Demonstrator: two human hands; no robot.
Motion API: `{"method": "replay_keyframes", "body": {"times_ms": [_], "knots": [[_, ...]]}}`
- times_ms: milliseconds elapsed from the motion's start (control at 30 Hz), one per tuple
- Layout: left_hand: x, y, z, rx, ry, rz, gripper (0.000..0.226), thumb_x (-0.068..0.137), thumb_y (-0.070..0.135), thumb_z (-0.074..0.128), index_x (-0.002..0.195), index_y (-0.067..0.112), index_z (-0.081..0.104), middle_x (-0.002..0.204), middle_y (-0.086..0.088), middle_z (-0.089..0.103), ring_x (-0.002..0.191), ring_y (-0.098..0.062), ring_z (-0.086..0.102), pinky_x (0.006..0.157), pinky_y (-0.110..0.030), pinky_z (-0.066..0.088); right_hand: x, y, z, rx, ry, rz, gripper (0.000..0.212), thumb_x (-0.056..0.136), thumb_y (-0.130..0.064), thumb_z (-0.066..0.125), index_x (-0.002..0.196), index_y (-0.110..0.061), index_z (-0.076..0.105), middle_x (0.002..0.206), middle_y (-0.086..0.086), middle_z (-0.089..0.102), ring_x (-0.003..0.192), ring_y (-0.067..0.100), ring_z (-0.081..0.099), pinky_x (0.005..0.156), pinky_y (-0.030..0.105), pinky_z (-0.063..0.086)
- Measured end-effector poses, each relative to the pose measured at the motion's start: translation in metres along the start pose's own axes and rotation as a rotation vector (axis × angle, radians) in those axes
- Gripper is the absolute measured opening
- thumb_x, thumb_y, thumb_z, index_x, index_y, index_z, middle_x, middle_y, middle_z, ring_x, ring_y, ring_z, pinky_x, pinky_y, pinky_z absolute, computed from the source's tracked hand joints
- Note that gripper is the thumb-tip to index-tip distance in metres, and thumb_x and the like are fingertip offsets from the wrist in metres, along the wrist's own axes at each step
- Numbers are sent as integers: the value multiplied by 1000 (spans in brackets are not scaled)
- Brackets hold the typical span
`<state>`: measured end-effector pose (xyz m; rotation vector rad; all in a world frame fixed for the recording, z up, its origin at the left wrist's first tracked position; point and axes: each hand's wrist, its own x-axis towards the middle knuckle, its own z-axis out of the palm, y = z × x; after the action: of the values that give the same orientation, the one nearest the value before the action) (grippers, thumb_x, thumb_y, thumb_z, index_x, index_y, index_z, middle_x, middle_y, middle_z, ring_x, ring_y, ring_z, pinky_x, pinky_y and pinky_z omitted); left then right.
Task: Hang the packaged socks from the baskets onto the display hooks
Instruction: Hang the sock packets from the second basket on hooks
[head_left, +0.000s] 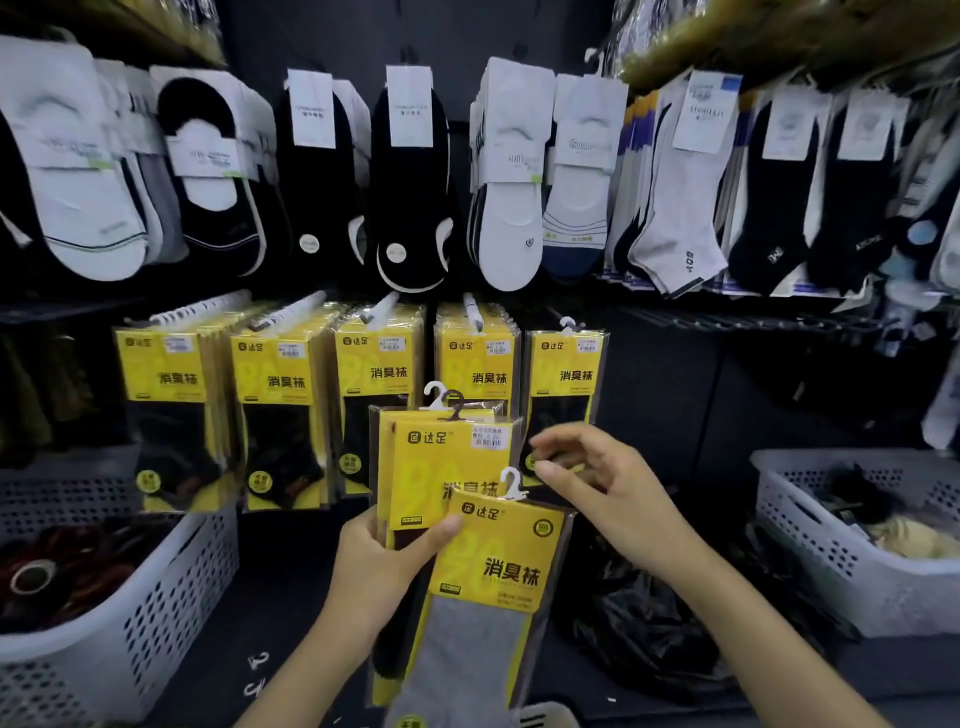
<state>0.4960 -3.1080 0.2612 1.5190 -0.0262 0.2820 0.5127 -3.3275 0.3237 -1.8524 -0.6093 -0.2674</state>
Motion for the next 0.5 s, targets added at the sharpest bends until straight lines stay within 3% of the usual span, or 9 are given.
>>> {"method": "replay_keyframes", "body": {"times_ms": [133, 267, 333, 500], "knots": [[-5, 3, -9, 9, 15, 9, 41, 48, 42, 81, 84, 24, 72, 82, 10, 75, 75, -7, 72, 54, -13, 53, 11, -16, 4, -169, -163, -1, 6, 89, -24, 64, 95, -24, 66, 92, -10, 69, 86, 5, 63, 73, 23, 50], [-10, 6, -17, 24, 23, 13, 44, 45, 46, 82, 82, 24, 72, 81, 9, 75, 75, -7, 72, 55, -16, 54, 16, -25, 9, -218, -220, 11, 4, 84, -29, 70, 86, -26, 69, 85, -8, 70, 78, 6, 64, 69, 20, 52], [-11, 7, -21, 27, 24, 16, 44, 45, 46, 82, 82, 24, 72, 81, 10, 75, 74, -6, 72, 54, -13, 53, 18, -28, 12, -233, -244, 40, 4, 82, -31, 72, 84, -29, 69, 84, -5, 70, 78, 9, 64, 71, 26, 54], [-16, 9, -27, 27, 2, 5, 44, 45, 45, 83, 81, 22, 73, 80, 9, 75, 72, -7, 72, 53, -12, 52, 20, -37, 18, -267, -306, 53, 7, 81, -21, 74, 78, -24, 68, 80, 0, 72, 72, 8, 66, 72, 24, 55]]}}
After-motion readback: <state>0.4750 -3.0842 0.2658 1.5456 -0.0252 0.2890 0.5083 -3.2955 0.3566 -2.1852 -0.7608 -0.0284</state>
